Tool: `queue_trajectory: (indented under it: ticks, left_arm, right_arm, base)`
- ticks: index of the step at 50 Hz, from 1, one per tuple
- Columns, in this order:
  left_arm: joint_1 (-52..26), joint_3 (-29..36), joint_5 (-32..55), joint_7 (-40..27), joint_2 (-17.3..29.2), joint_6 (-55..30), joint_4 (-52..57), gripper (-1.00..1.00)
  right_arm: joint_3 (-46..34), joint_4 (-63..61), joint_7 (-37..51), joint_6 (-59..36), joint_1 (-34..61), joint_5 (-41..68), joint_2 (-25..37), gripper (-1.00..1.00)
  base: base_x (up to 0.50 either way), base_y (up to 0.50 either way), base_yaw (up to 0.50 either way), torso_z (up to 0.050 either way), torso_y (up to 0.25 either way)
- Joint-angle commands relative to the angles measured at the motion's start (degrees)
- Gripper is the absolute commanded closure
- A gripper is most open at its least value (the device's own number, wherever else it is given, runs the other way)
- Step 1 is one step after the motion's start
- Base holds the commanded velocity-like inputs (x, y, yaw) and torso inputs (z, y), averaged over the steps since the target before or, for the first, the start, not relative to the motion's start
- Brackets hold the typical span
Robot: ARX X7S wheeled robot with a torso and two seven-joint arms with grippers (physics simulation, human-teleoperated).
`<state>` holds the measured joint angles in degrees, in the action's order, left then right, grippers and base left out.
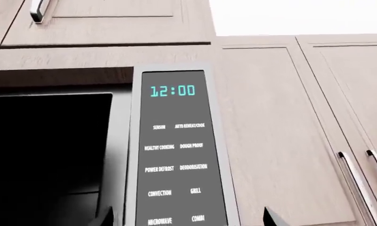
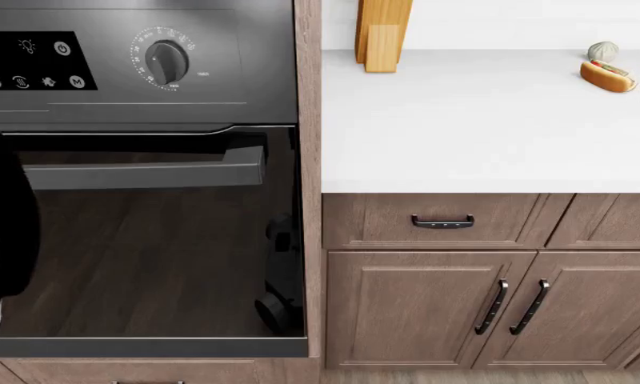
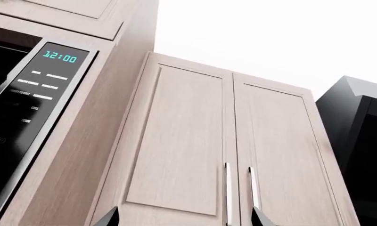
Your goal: Open the microwave door
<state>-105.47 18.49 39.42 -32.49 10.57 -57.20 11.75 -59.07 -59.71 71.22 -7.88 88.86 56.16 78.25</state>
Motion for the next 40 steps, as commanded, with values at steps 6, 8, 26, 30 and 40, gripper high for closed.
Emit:
queue_trajectory:
  ticks: [6,8,26,30,40]
  left_arm:
    - [0.9,8.9,-14.3,-9.1,0.6,4.3,-4.3,-1.00]
    - [0.9,9.5,-15.5,-10.4,0.9,3.7,-4.5,-1.00]
    - [2.6,7.6,-19.0,-17.3,6.6,-2.2,-0.5,-1.00]
    - [2.6,6.9,-19.2,-17.9,8.1,-3.8,1.0,-1.00]
    - [3.4,5.3,-19.3,-18.1,13.4,-7.5,4.0,-1.00]
  right_arm:
    - [-3.6,-0.2,0.7,1.2,2.9,-0.1,0.7,-1.00]
    - [-4.1,-0.2,0.8,1.6,3.1,-0.3,0.9,-1.00]
    - [-8.8,-0.1,0.8,3.3,7.7,0.0,2.3,-1.00]
    - [-9.5,-0.1,0.9,3.6,8.4,0.0,2.2,-1.00]
    - [-11.0,0.2,1.3,3.6,9.1,-0.6,1.2,-1.00]
  base:
    - [0.00,0.00,0.00,0.000,0.000]
    - [0.00,0.00,0.00,0.000,0.000]
    - [0.00,0.00,0.00,0.000,0.000]
    - [0.00,0.00,0.00,0.000,0.000]
    - [0.00,0.00,0.00,0.000,0.000]
